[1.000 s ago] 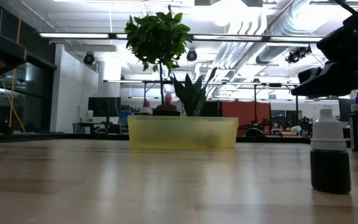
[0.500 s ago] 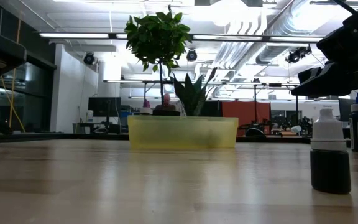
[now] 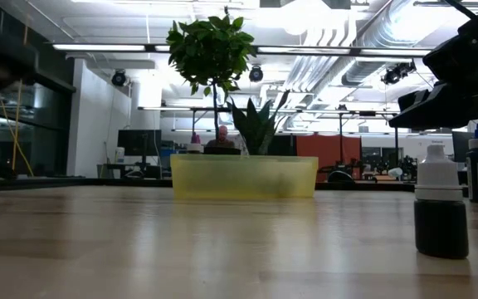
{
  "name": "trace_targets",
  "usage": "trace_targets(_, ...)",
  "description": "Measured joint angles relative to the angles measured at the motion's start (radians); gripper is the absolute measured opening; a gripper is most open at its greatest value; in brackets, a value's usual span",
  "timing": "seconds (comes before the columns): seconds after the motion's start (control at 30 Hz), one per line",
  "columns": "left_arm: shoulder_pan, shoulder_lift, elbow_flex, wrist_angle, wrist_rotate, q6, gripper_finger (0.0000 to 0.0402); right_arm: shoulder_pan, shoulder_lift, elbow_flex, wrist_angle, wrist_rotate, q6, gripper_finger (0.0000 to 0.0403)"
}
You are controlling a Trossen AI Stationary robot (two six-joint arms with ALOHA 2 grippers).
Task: Pick & Place food coloring
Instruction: Put the small blue food coloring bottle into the yellow bin
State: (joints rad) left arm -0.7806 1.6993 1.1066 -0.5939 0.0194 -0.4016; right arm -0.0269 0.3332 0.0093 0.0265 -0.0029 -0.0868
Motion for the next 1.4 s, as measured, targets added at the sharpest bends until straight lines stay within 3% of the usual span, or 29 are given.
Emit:
trace_targets(0.23, 0.058, -0.014, 0.156, -0.164, -0.037, 0.0, 0.0035, 0.0, 0.0, 0.0, 0.0, 0.0, 0.0, 0.0)
trace_targets(0.47, 0.133, -0.014, 0.393, -0.374, -0.138, 0.0, 0.0035, 0.0, 0.0, 0.0, 0.0, 0.0, 0.0, 0.0)
trace_targets(0.6, 0.211, -0.014, 0.494, -0.413, -0.204, 0.0, 0.0035, 0.0, 0.0, 0.0, 0.0, 0.0, 0.0, 0.0)
trace_targets(1.1, 0.712, -0.01, 0.565, -0.317, -0.267, 0.006, 0.0035, 0.0, 0.0, 0.0, 0.0, 0.0, 0.0, 0.0)
trace_targets(1.4, 0.89, 0.121, 0.573, -0.144, -0.203, 0.039, 0.0035, 0.0, 0.0, 0.0, 0.002, 0.0, 0.0, 0.0)
